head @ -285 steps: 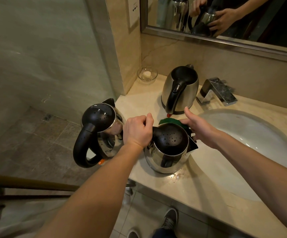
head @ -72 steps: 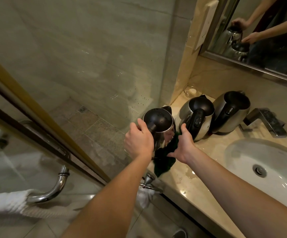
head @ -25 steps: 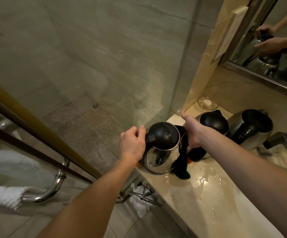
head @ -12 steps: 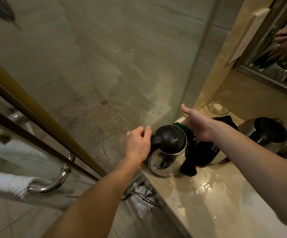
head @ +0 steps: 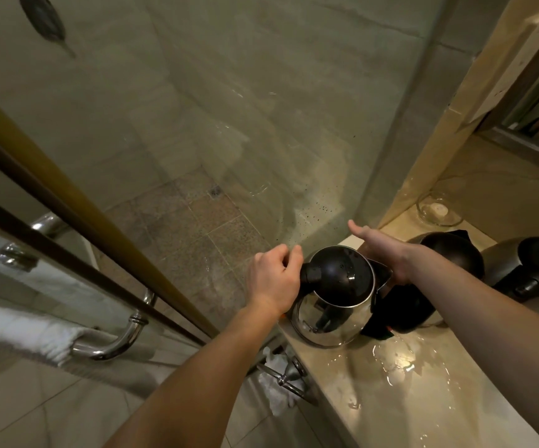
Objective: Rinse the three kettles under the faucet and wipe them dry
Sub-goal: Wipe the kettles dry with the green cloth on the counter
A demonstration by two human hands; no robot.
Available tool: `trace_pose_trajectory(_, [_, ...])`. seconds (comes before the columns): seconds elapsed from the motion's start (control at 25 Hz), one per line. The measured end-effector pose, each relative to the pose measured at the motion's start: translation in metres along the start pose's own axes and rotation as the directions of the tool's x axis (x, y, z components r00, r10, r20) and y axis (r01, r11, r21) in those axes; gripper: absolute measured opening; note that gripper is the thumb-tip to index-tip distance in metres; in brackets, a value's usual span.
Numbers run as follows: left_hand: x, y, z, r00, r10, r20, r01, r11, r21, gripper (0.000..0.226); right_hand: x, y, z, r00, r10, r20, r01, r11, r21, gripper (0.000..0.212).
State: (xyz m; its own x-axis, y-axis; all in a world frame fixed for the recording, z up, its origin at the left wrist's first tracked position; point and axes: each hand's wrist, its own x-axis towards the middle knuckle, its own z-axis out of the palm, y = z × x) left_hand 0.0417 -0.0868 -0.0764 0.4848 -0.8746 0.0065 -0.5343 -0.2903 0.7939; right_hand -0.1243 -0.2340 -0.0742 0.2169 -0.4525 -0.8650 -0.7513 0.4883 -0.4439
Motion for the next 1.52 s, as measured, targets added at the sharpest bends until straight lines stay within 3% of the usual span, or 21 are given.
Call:
trace_pose_trajectory(0.24, [0.0,0.0,0.0,1.0,0.006,-0.003,-0.006,1.0,0.018,0.049,0.006,0.003,0.0,0.999,-0.015,-0.047,0.014,1.0,-0.014,0.105])
trace_pose_trajectory(0.44, [0.005,0.004,-0.001,1.0,0.002,0.019,-0.002,0.999,0.047,0.053,-0.01,-0.006,-0.008,0.99,-0.137,0.037,0.136,0.99,0.026,0.126])
trace_pose_trajectory(0.64, [0.012,0.003,0.003,0.997,0.041,0.058,-0.042,0.999,0.012,0.053,-0.018,-0.008,-0.014,0.975,-0.21,0.075,0.214,0.975,-0.06,0.109])
trace_pose_trajectory(0.84, [0.017,0.0,0.005,0.993,0.095,0.064,-0.096,0.995,0.027,0.053,0.001,-0.013,-0.008,0.979,-0.15,0.138,0.162,0.983,-0.081,0.091])
trace_pose_trajectory(1.12, [0.024,-0.006,0.008,0.985,0.148,0.084,-0.151,0.988,0.036,0.053,0.012,-0.009,0.004,0.99,-0.104,0.093,0.114,0.986,-0.12,0.103])
trace_pose_trajectory(1.24, [0.025,-0.005,0.009,0.983,0.162,0.084,-0.166,0.985,0.045,0.053,0.005,-0.013,0.001,0.977,-0.166,0.138,0.185,0.973,-0.139,0.111])
trace_pose_trajectory(1.4, [0.026,-0.005,0.009,0.977,0.186,0.107,-0.193,0.979,0.061,0.052,-0.026,-0.022,-0.001,0.934,-0.284,0.217,0.329,0.921,-0.207,0.087])
trace_pose_trajectory(1.52, [0.026,-0.004,0.009,0.976,0.192,0.106,-0.199,0.978,0.06,0.051,-0.037,-0.026,0.0,0.915,-0.336,0.222,0.386,0.889,-0.248,0.084])
